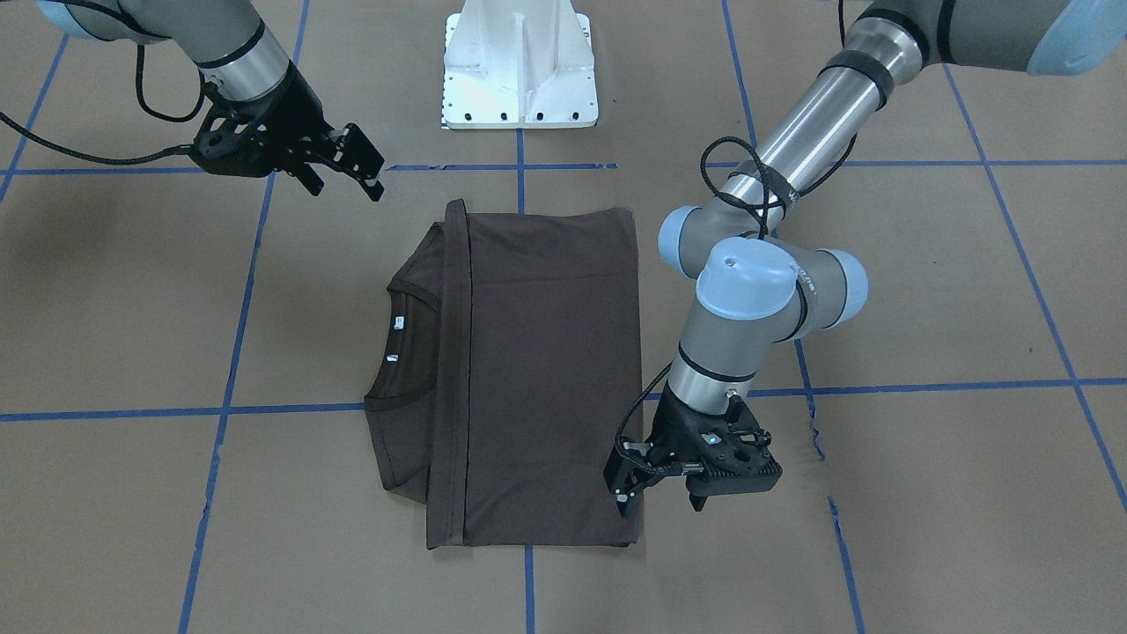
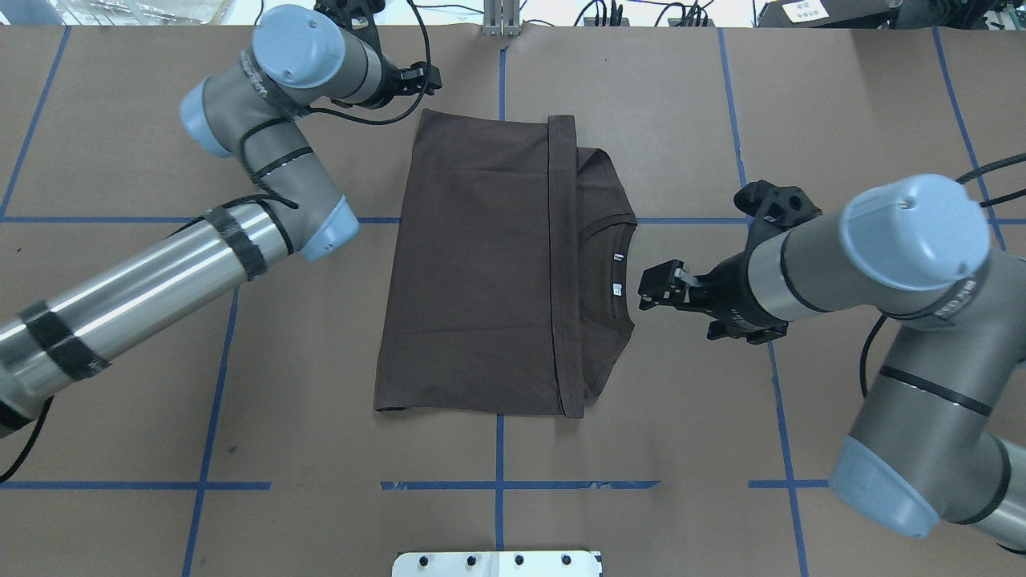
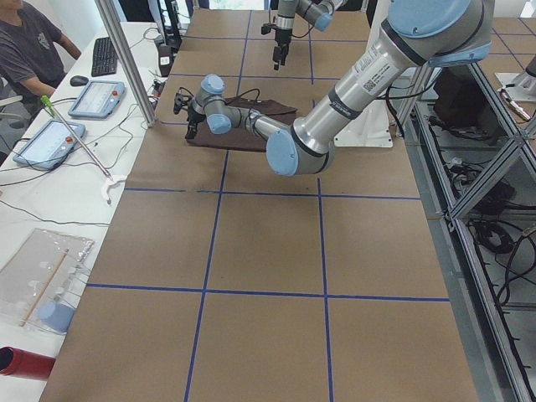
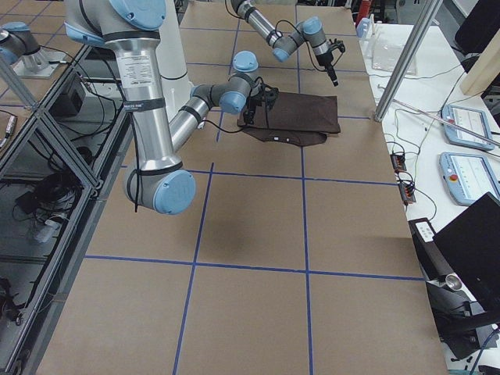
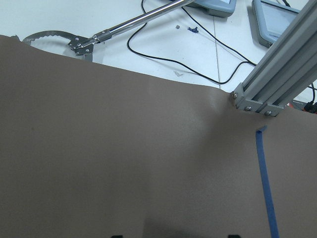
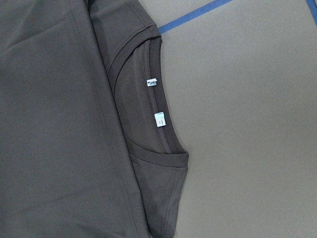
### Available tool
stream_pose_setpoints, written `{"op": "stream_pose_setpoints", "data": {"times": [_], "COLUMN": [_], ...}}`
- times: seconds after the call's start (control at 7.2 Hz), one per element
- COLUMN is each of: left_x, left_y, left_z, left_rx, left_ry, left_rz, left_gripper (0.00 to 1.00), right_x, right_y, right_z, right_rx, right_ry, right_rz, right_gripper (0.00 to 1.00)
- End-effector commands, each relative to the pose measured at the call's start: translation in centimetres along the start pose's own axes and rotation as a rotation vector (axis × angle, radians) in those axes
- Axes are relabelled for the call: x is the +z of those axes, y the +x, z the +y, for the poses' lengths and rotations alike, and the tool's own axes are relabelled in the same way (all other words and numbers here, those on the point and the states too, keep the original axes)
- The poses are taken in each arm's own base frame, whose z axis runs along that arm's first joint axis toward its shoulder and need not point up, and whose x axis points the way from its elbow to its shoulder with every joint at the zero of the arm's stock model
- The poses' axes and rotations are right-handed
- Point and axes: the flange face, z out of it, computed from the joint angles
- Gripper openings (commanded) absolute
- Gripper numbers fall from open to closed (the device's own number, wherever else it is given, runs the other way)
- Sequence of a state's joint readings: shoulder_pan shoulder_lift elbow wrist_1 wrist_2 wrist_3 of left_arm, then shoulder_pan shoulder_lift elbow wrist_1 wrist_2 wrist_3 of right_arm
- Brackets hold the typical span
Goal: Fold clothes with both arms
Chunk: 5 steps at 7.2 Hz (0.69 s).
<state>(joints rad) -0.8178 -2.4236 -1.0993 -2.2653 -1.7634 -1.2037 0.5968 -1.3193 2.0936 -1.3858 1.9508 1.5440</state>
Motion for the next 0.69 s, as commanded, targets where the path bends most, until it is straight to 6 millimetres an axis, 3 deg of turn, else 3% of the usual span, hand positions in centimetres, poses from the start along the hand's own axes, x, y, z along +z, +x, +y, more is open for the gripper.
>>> {"op": "stream_pose_setpoints", "data": {"times": [0.0,0.14,0.28,0.56], "left_x": [-7.8,-10.0,-11.0,-11.6], "left_y": [-0.4,-0.8,-0.7,0.8], "left_z": [2.5,3.8,5.0,7.4], "left_rx": [0.017,0.022,0.031,0.051], "left_ry": [-0.113,-0.127,-0.137,-0.162], "left_rz": [0.044,0.047,0.069,0.103], "left_gripper": [1.0,1.0,1.0,1.0], "right_x": [3.2,4.7,5.8,6.3], "right_y": [-2.5,-4.3,-5.4,-6.8], "right_z": [1.8,2.0,2.3,4.3], "right_rx": [-0.12,-0.211,-0.267,-0.303], "right_ry": [0.047,0.034,0.013,-0.038], "right_rz": [0.098,0.125,0.202,0.231], "right_gripper": [1.0,1.0,1.0,1.0]}}
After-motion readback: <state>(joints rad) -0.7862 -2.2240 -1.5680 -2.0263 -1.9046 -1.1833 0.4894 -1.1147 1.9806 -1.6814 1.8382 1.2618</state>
